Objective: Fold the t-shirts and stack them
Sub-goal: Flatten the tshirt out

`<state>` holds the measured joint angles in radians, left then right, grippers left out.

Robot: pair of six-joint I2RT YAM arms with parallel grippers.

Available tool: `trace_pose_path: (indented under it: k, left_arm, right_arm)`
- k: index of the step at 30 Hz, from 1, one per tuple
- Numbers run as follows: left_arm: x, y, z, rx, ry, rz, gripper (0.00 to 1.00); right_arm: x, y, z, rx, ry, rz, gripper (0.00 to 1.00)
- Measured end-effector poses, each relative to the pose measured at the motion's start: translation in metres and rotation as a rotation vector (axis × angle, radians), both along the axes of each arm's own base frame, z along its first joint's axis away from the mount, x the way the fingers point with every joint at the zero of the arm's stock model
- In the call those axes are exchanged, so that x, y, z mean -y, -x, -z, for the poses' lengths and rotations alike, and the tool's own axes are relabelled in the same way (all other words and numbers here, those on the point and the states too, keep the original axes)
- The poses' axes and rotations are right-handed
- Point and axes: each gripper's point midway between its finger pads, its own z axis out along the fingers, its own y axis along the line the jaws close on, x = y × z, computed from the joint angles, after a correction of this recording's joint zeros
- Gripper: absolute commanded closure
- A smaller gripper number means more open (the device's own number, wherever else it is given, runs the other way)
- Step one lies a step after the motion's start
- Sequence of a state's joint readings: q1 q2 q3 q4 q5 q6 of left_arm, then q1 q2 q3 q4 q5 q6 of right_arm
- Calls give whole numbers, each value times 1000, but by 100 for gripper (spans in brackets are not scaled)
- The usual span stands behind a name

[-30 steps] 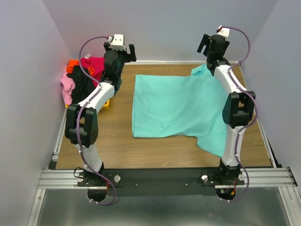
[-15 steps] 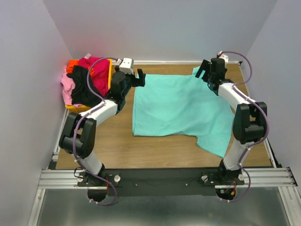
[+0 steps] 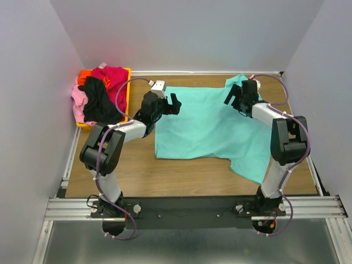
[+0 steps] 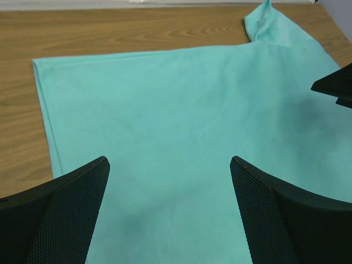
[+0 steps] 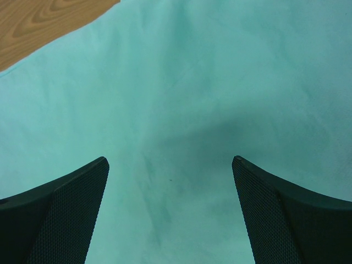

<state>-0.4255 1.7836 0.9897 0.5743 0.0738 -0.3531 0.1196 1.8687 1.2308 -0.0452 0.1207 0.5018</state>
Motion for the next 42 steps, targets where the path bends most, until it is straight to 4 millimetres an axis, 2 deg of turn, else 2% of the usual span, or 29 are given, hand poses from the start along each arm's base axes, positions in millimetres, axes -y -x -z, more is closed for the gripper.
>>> trace_pose_path:
  k: [4,11,21,35,42]
  left_arm:
    - [2,4,26,-78,-2,-15,2]
    - [-13,1,67,-218,-87,-126,2]
    - [-25,5,108,-330,-185,-178,2]
    - [-40,0,110,-357,-236,-217,6]
    - [-58,-12,111,-360,-233,-248,7]
  right_arm:
    - [-6,2,16,-36,-24,-20,0]
    - [-16,7,42,-96,-59,-57,0]
    - [-28,3,42,-84,-93,-101,0]
    - [-65,-12,40,-55,-133,-196,0]
    - [-74,-15,40,-48,-145,-220,0]
